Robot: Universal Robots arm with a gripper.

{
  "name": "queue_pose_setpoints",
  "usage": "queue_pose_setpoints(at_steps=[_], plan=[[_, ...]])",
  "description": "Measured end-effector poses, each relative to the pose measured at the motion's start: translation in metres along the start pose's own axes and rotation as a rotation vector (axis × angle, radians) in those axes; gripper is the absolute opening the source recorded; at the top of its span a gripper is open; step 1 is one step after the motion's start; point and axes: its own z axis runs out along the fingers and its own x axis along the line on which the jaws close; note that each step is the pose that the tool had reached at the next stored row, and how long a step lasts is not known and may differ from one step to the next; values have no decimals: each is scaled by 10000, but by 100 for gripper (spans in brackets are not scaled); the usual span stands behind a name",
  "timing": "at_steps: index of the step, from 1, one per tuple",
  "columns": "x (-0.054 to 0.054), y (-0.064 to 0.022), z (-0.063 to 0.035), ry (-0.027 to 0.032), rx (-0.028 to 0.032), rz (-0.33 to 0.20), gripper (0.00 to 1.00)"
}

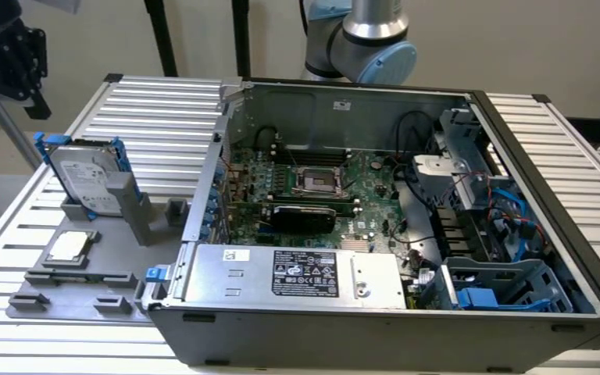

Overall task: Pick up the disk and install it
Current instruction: 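Pick up the disk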

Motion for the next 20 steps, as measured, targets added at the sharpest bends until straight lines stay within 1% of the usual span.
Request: queue_pose_setpoints(at_steps=[5,7,9,14,20], plan=[[1,-22,8,7,-10,-646,11],[1,-56,8,9,-11,-800,11],[1,-76,8,6,-12,-805,11],[19,-77,24,4,-10,-625,11],[45,-43,41,3,-9,-602,11]])
